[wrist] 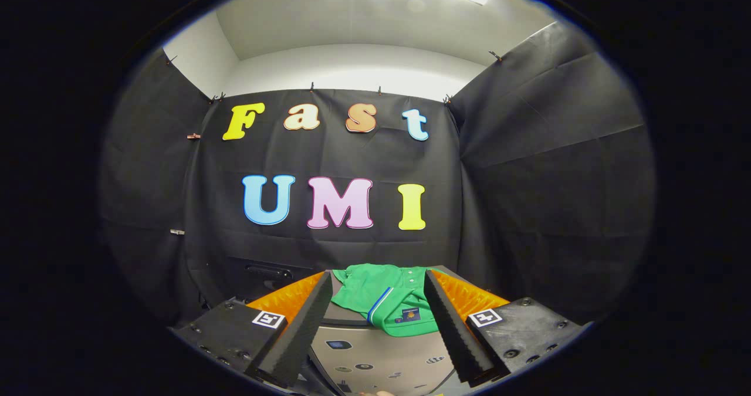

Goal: Put the clothes into the washing machine and then close the washing machine lid.

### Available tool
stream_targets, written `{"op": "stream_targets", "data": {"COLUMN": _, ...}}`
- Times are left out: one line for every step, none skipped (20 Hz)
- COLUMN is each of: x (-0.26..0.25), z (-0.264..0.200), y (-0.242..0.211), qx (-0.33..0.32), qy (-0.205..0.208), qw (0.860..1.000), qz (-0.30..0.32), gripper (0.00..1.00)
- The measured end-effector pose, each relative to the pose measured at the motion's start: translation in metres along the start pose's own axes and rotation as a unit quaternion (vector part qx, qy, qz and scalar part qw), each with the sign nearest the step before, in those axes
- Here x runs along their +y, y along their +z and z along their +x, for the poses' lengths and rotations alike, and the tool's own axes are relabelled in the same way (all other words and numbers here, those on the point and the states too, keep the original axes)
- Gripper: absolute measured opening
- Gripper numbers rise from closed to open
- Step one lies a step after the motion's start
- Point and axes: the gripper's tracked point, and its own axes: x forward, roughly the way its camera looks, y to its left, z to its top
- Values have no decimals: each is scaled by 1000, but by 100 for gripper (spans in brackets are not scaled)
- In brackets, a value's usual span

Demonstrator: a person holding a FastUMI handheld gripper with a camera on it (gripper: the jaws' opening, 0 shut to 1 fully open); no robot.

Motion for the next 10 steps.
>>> {"op": "stream_targets", "data": {"x": 1, "z": 1, "y": 0, "qx": 0, "qy": 1, "qw": 1000, "qz": 1, "gripper": 98}}
{"op": "stream_targets", "data": {"x": 2, "z": 1, "y": -1, "qx": 1, "qy": 2, "qw": 1000, "qz": 1, "gripper": 98}}
{"op": "stream_targets", "data": {"x": 2, "z": 2, "y": -2, "qx": 2, "qy": 3, "qw": 1000, "qz": 2, "gripper": 98}}
{"op": "stream_targets", "data": {"x": 2, "z": 1, "y": -2, "qx": 3, "qy": 3, "qw": 1000, "qz": 2, "gripper": 98}}
{"op": "stream_targets", "data": {"x": 1, "z": 1, "y": -3, "qx": 4, "qy": 2, "qw": 1000, "qz": 1, "gripper": 98}}
{"op": "stream_targets", "data": {"x": 1, "z": 2, "y": -3, "qx": 5, "qy": 1, "qw": 1000, "qz": 1, "gripper": 98}}
{"op": "stream_targets", "data": {"x": -1, "z": 2, "y": -2, "qx": 5, "qy": 0, "qw": 1000, "qz": 2, "gripper": 98}}
{"op": "stream_targets", "data": {"x": -2, "z": 2, "y": -2, "qx": 5, "qy": -2, "qw": 1000, "qz": 2, "gripper": 98}}
{"op": "stream_targets", "data": {"x": -2, "z": 2, "y": -2, "qx": 5, "qy": -3, "qw": 1000, "qz": 2, "gripper": 98}}
{"op": "stream_targets", "data": {"x": -3, "z": 2, "y": -2, "qx": 4, "qy": -4, "qw": 1000, "qz": 2, "gripper": 98}}
